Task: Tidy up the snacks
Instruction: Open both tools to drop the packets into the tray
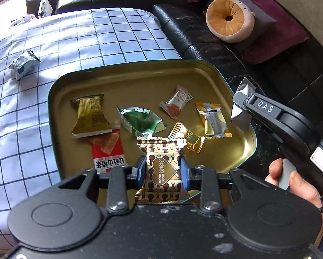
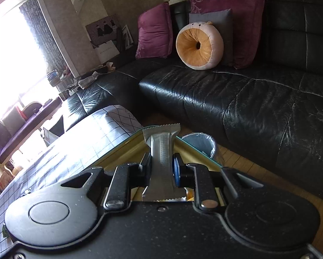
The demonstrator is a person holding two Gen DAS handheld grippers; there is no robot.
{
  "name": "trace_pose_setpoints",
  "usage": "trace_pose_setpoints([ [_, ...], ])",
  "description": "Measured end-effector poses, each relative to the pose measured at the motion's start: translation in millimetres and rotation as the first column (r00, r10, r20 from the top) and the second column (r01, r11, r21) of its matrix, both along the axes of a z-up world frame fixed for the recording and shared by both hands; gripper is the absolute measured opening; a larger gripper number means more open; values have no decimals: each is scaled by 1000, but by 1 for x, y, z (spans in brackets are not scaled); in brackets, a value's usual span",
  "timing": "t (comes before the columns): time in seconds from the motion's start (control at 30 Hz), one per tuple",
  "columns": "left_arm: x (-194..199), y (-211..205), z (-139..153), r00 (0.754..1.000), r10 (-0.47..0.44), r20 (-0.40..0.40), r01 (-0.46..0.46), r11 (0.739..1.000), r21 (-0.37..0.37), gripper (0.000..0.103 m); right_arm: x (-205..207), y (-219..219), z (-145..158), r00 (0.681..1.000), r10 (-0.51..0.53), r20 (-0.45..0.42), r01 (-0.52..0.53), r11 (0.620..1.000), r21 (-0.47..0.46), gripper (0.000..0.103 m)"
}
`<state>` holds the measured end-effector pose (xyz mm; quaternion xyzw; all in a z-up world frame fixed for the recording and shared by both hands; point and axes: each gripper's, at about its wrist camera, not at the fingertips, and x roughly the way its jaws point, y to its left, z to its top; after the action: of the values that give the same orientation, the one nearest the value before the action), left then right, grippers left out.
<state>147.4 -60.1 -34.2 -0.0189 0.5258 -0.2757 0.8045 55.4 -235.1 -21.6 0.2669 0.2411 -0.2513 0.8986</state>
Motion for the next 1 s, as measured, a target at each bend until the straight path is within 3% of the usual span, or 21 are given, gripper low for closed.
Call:
trace_pose_setpoints([
  [0.2, 6, -4, -3, 999, 37, -8, -37, 999, 5, 32, -3, -2, -1, 999, 38, 1, -38, 999, -4, 29],
  [0.53, 16, 9, 5, 985, 174, 17, -174, 985, 2, 34, -1, 6, 2, 994, 109, -12, -109, 993, -50, 30],
  [0.73, 17, 13, 12, 968, 231, 96, -236, 971, 43, 34, -1, 6, 3, 994, 108, -12, -109, 993, -42, 30],
  [1.0, 21, 20, 11, 960, 256, 115, -268, 958, 105, 36, 4, 9, 3, 991, 133, -26, -134, 990, -35, 30],
])
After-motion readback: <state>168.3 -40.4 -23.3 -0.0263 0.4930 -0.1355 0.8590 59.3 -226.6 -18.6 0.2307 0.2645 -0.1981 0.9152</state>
